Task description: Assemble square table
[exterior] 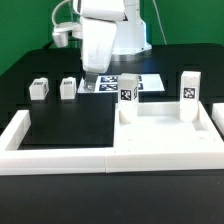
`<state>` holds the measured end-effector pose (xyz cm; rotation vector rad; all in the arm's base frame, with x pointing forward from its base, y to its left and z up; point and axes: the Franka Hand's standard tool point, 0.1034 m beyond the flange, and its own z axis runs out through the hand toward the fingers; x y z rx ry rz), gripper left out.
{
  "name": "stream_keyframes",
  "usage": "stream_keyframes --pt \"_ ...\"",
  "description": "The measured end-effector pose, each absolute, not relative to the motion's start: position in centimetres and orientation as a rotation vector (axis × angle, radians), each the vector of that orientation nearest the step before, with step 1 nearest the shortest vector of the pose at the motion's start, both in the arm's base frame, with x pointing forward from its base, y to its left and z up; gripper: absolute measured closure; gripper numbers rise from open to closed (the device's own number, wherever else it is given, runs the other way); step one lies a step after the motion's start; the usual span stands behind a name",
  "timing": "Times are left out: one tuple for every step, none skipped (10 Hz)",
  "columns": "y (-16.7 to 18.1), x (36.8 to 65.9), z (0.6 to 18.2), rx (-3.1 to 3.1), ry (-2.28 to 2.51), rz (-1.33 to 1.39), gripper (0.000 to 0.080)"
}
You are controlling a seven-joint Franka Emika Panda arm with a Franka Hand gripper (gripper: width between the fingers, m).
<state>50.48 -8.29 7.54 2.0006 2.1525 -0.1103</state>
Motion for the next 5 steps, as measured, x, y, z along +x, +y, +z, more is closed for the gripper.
stream_keyframes --pt "-8.2 50.3 7.2 2.094 2.061 -0.078 0.0151" --pt "-9.0 49.2 6.9 2.219 1.939 -0.056 0.0151" --pt "-10.8 47.4 6.4 2.325 1.837 -0.052 0.0151" --pt "-12.1 46.2 6.1 2.439 1.721 -0.055 0.0151" --pt "-13.0 45.8 6.0 2.531 1.613 -0.048 0.0151"
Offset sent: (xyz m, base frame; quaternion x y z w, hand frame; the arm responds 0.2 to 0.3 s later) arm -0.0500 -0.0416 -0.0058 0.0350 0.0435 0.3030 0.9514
